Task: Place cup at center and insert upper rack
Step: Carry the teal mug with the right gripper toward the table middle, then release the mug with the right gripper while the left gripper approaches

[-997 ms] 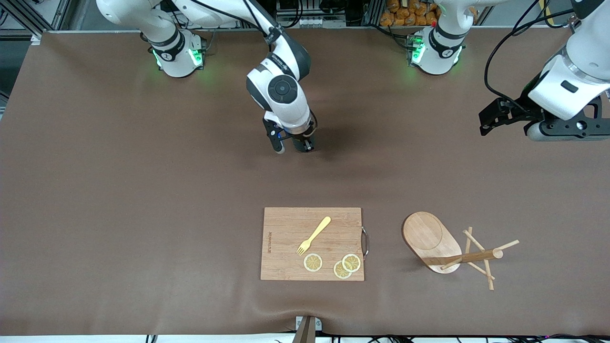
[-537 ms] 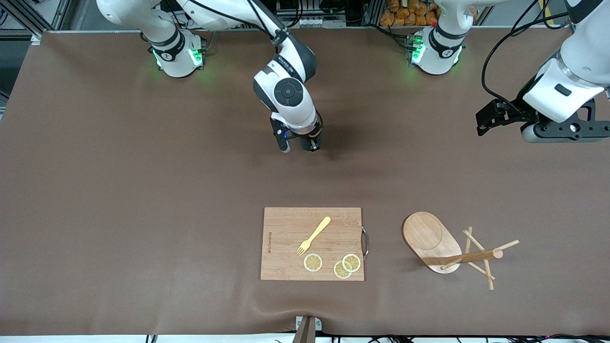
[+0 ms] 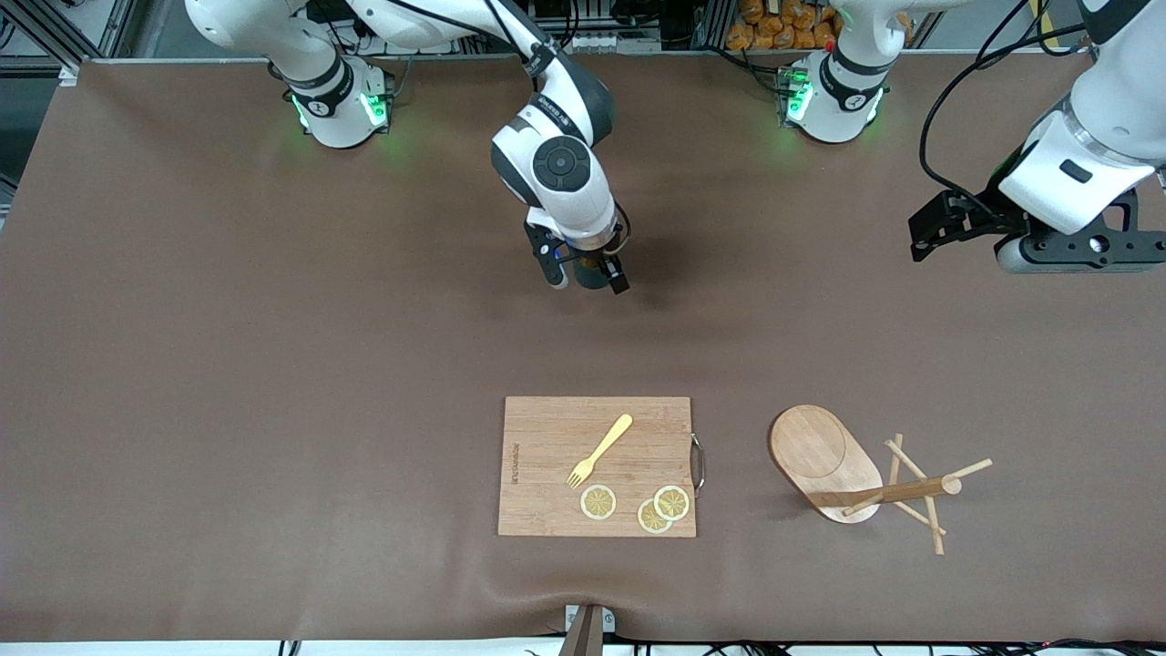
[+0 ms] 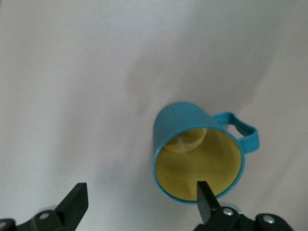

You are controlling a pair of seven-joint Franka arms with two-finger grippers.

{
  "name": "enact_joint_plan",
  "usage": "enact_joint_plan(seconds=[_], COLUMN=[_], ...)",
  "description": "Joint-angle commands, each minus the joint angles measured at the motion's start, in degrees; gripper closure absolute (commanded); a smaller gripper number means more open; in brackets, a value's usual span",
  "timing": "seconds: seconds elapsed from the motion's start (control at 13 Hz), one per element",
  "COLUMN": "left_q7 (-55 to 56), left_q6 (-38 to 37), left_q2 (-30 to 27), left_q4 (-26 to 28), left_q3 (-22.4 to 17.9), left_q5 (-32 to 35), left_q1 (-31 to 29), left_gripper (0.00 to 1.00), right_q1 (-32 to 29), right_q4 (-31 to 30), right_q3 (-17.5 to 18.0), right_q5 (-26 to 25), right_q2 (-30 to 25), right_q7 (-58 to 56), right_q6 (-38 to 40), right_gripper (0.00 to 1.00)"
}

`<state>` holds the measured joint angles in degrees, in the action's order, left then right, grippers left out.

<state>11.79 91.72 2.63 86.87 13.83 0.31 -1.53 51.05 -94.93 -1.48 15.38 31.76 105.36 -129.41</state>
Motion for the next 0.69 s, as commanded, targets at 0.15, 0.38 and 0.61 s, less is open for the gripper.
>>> enact_joint_plan(seconds=[0.15, 0.38, 0.61], left_q7=[7.0, 15.4, 19.7], left_q6=[0.5, 0.6, 0.6], left_q2=[-0.8, -0.6, -0.2], left_q4=[-0.3, -0.3, -0.4], left_q3=[3.5, 6.3, 8.7], left_q5=[0.3, 0.9, 1.0], left_q1=[-0.3, -0.1, 0.0], left_gripper=[0.0, 0.0, 0.0], right_q1=[-4.5, -7.6, -15.2], right_q4=[1.1, 0.8, 1.0], right_q3=[0.3, -0.4, -1.0], right_q5=[0.2, -1.3, -2.1], right_q2=[-3.4, -5.6, -10.6], right_q7=[-8.4, -18.7, -36.0], right_q6=[6.3, 9.8, 14.2], right_gripper=[0.0, 0.0, 0.0])
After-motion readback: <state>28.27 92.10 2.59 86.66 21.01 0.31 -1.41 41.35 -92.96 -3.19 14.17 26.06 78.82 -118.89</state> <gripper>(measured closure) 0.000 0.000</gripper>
